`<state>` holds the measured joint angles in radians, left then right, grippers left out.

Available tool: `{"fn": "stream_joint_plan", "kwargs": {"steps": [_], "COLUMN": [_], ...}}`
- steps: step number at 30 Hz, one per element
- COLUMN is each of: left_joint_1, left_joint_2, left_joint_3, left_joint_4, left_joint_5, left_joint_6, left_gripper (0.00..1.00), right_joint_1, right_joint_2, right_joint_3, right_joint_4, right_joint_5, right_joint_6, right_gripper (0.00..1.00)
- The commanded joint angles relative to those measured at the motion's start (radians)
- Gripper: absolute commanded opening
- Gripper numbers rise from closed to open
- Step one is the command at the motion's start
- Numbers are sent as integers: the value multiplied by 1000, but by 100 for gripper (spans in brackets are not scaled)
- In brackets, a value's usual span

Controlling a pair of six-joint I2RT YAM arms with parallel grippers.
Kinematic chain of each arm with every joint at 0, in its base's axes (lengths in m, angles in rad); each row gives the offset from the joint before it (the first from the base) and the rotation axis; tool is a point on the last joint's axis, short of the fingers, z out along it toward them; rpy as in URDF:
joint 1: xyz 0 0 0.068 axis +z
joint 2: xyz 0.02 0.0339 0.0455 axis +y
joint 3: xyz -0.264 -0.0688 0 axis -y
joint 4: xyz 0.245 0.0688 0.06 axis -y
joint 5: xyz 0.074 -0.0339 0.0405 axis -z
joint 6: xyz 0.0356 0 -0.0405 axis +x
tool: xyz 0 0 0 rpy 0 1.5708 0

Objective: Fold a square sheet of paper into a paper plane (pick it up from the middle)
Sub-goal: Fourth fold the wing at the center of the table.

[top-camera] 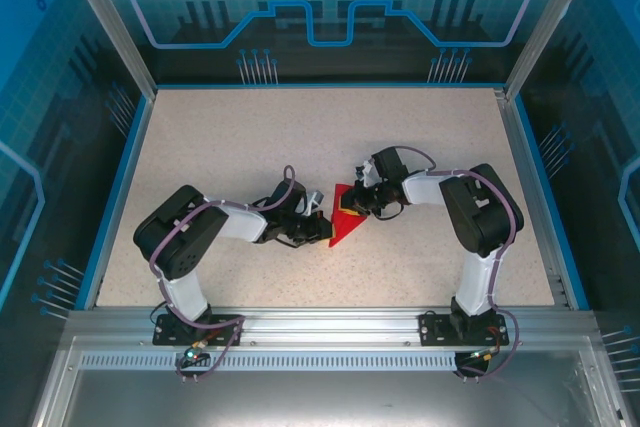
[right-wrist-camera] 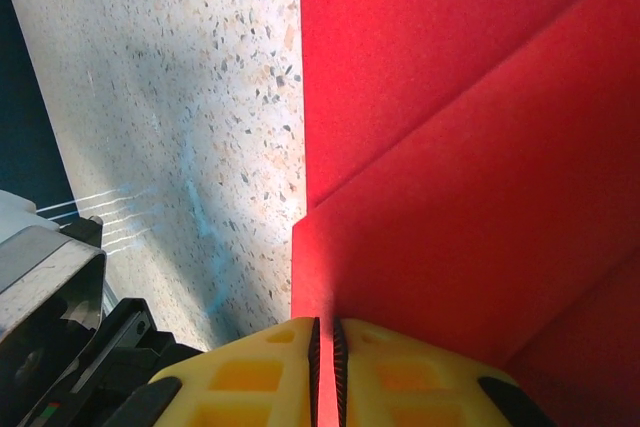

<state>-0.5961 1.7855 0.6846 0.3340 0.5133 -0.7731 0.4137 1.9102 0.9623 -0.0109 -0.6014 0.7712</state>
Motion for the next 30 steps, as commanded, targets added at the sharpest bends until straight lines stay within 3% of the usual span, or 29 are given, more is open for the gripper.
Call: {"fn": "stream_joint_plan", "kwargs": {"steps": [1,3,13,20,26,30], "left_joint_1": [11,11,11,11,9,9], "left_joint_2": [-22,-27,-27,-35,-52,-48], "left_joint_3": [15,17,-7,-2,-2,-2], "left_joint_4": [-64,-85,-88,-105,-138,-134], "left_joint_5": [-22,-35,-74,-80,-103,-100], "left_joint_6": [13,17,-39,-43,-37,-44], "left_gripper": [4,0,0,11,0,0], "right_joint_1": [-1,-3,-4,-2,-3,-2], "right_joint_2": [20,23,48,52,58,60], "right_joint_3": [15,10,18,35,34,41], "right_joint_4": [-27,-23,-26,-54,-48,-54], "right_joint_5": [50,50,39,46,38,27], "right_joint_6": [9,7,-2,-14,-11,-15], "right_gripper": [14,14,14,14,15,16]}}
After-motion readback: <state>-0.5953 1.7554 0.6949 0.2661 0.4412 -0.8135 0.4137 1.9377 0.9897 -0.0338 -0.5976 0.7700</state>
